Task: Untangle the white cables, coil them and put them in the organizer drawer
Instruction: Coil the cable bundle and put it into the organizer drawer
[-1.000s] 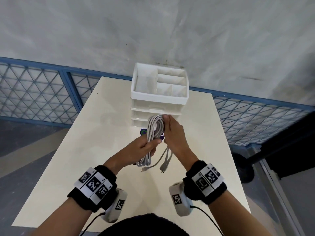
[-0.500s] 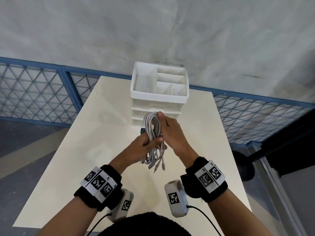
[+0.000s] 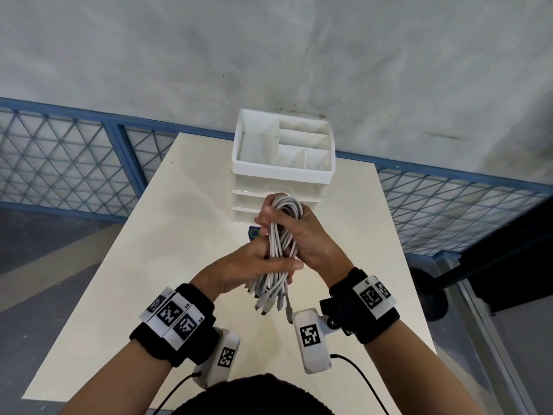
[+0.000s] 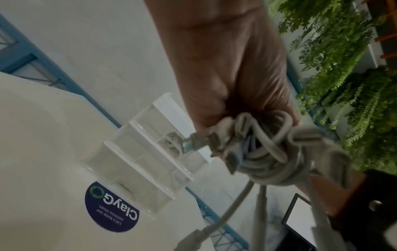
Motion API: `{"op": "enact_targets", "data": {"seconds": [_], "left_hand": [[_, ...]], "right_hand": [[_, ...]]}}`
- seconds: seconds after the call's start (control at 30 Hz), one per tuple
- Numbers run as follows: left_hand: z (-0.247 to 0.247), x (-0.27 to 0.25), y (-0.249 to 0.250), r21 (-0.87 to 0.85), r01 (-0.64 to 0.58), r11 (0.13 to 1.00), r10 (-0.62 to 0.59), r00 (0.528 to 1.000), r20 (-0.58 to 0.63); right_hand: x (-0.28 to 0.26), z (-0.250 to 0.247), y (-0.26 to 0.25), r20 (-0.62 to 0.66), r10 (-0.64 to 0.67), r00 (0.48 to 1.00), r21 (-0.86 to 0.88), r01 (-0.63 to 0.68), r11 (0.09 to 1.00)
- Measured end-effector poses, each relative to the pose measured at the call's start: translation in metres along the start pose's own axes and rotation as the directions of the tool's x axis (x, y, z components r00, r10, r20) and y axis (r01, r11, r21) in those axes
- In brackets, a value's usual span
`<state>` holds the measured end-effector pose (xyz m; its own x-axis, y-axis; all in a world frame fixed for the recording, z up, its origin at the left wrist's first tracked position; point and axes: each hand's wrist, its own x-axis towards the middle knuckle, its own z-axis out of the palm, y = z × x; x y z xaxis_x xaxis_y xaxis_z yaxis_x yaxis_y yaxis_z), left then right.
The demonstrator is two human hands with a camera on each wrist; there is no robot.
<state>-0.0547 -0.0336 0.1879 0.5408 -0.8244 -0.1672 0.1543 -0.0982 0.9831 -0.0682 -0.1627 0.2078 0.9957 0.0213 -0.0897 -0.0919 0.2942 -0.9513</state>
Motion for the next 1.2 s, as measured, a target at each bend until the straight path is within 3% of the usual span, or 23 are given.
{"op": "enact_targets", "data": {"seconds": [0.17, 0.4, 0.57, 0.73, 0.83, 0.97, 1.1, 1.2], "left_hand": [[0.005, 0.005, 0.002, -0.022, 0.038, 0.999, -0.039, 0.999, -0.036], [0.007, 0.012, 0.014, 0.04, 0.099, 0.994, -0.098, 0.995, -0.032], [-0.002, 0.017, 0.024, 0.0, 0.162, 0.987, -0.162, 0.986, 0.043], [-0.01, 0.018, 0.023, 0.079, 0.225, 0.971, -0.23, 0.972, 0.057], [-0.007, 0.014, 0.016, 0.168, 0.208, 0.964, -0.209, 0.978, -0.011], [0.002, 0.015, 0.004, 0.243, 0.171, 0.955, -0.138, 0.979, -0.147], [0.01, 0.02, -0.008, 0.463, 0.131, 0.876, 0.02, 0.951, -0.308], [0.01, 0.021, -0.011, 0.421, 0.085, 0.903, 0.059, 0.946, -0.318]], "right_hand": [[0.007, 0.003, -0.002, -0.09, -0.081, 0.993, -0.022, 0.079, 0.997], [0.009, 0.003, -0.005, -0.198, -0.091, 0.976, -0.08, 0.076, 0.994], [0.011, 0.006, -0.01, -0.173, -0.13, 0.976, -0.175, 0.1, 0.98], [0.012, 0.009, -0.009, -0.139, -0.153, 0.978, -0.213, 0.121, 0.969], [0.016, 0.006, -0.008, -0.19, -0.175, 0.966, -0.106, 0.157, 0.982], [0.017, 0.005, -0.002, -0.307, -0.235, 0.922, -0.156, 0.194, 0.968], [0.021, 0.001, 0.005, -0.432, -0.226, 0.873, -0.119, 0.193, 0.974], [0.021, -0.001, 0.006, -0.427, -0.159, 0.89, -0.08, 0.138, 0.987]]}}
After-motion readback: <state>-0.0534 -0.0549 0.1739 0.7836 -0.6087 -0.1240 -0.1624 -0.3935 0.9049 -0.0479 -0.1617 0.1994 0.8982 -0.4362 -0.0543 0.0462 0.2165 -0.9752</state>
